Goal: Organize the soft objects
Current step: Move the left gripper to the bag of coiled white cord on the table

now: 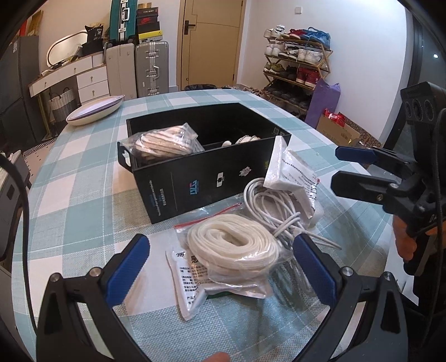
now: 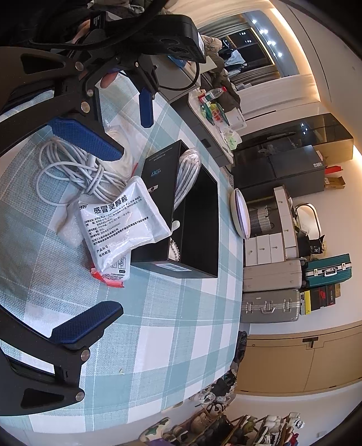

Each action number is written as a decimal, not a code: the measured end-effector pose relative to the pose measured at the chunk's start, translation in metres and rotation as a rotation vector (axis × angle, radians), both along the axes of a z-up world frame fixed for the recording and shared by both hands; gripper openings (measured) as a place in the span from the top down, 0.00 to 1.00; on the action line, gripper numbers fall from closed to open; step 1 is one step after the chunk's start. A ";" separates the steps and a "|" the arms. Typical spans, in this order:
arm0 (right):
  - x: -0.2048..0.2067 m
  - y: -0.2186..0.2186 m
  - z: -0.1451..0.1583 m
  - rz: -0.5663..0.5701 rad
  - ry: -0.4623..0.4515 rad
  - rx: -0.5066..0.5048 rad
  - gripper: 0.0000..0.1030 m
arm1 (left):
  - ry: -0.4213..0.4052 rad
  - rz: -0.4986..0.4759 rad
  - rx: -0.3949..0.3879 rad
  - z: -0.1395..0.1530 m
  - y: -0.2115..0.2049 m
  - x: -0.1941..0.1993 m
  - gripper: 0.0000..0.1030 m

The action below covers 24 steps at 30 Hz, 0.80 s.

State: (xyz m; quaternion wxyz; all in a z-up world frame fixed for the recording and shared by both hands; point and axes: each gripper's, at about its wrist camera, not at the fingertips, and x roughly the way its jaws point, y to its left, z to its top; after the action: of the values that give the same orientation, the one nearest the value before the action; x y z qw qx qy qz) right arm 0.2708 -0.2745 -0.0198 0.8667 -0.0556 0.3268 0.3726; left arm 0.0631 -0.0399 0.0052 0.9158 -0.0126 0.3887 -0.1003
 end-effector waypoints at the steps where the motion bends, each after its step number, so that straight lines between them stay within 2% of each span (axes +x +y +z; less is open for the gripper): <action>1: 0.000 0.000 0.000 0.000 0.000 0.000 0.01 | 0.004 0.005 -0.001 -0.001 0.001 0.001 0.00; 19: 0.002 -0.002 -0.004 -0.001 0.004 -0.009 0.01 | 0.064 0.022 -0.057 -0.014 0.003 0.008 0.00; 24: 0.002 -0.002 -0.004 -0.002 0.003 -0.010 0.01 | 0.078 0.018 -0.091 -0.017 0.010 0.010 0.08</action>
State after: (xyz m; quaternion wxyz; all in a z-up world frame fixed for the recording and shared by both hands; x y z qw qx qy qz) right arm 0.2729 -0.2766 -0.0237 0.8662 -0.0590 0.3301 0.3704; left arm 0.0731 -0.0298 -0.0118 0.8994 -0.0615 0.4188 -0.1089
